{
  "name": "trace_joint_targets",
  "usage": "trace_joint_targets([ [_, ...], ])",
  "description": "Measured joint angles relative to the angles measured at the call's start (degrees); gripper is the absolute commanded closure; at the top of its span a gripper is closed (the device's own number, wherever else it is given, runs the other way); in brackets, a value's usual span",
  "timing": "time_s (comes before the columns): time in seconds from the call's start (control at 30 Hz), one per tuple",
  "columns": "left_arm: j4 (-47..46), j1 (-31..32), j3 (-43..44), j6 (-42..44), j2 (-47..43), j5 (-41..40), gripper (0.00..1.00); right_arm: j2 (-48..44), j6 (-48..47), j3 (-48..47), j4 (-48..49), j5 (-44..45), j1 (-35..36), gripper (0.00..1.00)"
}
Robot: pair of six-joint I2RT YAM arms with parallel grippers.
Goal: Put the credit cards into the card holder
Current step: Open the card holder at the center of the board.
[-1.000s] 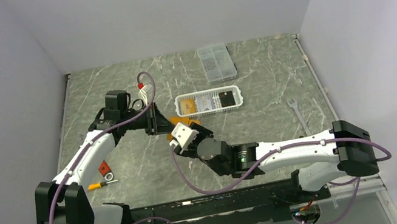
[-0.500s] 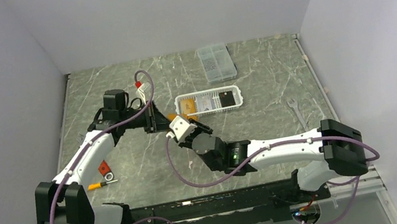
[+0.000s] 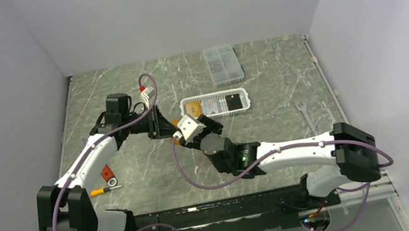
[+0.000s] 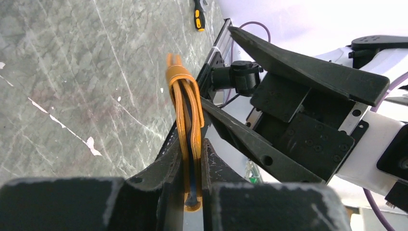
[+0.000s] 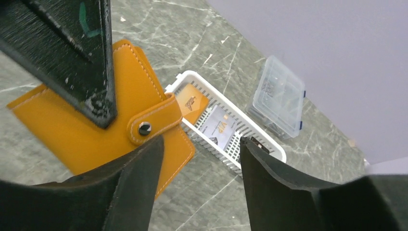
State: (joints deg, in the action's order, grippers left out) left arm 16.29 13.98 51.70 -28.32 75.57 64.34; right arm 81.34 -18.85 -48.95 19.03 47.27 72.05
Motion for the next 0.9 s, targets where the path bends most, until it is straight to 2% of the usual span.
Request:
trace_joint_targets([
  [0.23, 0.3, -1.5, 0.0, -1.0, 1.5, 1.7, 1.00, -6.0, -0.7, 3.5, -2.2, -5.5, 0.5, 0.35],
  [0.5, -1.2, -1.6, -0.6, -2.4, 0.5, 1.6, 1.00, -5.2, -2.1, 3.2, -1.7, -8.0, 0.6, 0.40],
  [0.9, -2.4, -1.9, -1.8, -3.9, 0.1, 1.2, 1.00, -3.2, -6.9, 3.0, 1.6, -8.9, 1.3, 0.43],
])
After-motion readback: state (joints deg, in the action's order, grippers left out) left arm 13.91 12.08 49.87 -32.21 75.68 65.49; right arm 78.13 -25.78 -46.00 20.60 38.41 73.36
